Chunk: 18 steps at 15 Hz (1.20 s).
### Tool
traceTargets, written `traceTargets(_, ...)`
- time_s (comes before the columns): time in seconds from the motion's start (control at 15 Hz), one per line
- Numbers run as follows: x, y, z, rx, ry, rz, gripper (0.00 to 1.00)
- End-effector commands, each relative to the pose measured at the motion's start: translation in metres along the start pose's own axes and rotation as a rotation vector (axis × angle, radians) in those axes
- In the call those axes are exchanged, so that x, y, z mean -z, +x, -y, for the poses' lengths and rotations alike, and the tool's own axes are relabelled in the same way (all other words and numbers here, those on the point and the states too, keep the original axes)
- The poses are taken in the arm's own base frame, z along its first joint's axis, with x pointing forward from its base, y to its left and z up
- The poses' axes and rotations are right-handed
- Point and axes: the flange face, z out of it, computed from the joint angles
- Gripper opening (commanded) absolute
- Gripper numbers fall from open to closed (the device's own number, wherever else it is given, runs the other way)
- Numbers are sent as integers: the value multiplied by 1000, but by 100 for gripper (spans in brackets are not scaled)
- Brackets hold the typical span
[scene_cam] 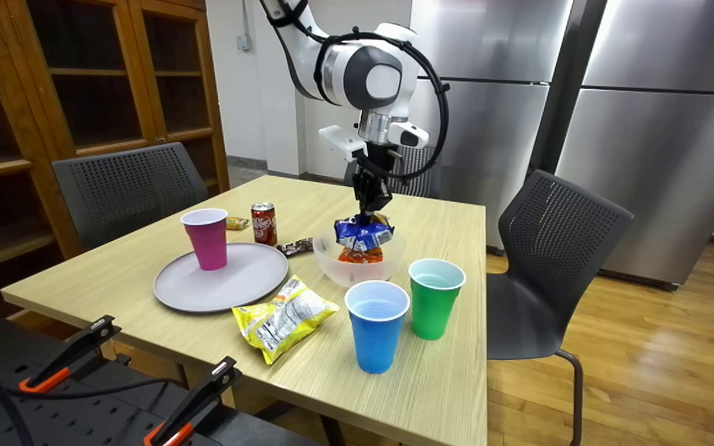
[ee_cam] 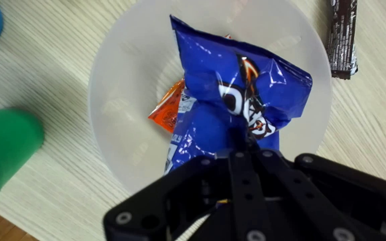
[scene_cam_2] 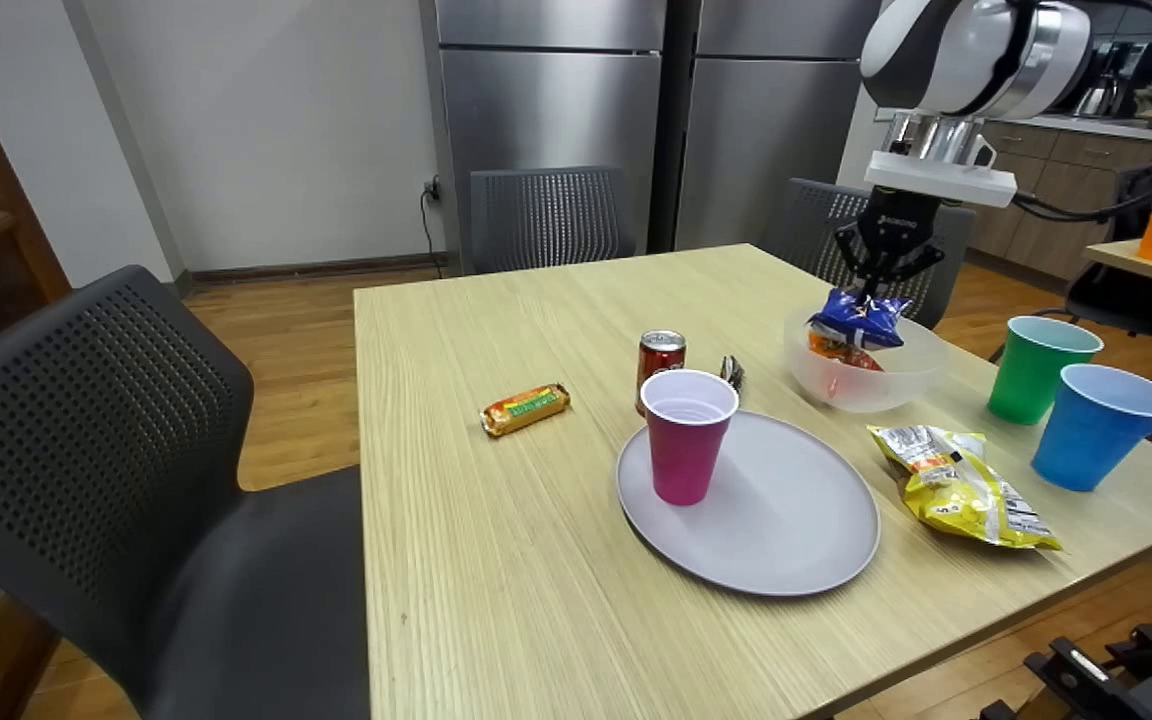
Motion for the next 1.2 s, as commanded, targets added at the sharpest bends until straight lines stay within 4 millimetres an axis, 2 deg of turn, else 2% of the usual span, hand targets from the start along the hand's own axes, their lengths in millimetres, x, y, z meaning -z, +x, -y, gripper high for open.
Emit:
traceTargets(0.0,1,-12,10,60,-4,13,0)
traceTargets(0.53,-18,-20,24,107,-39,48,0)
traceTargets(0.8,-31,-21,23,118,-70,68,0)
traceTargets(1.13,-33,-19,21,124,-79,69,0)
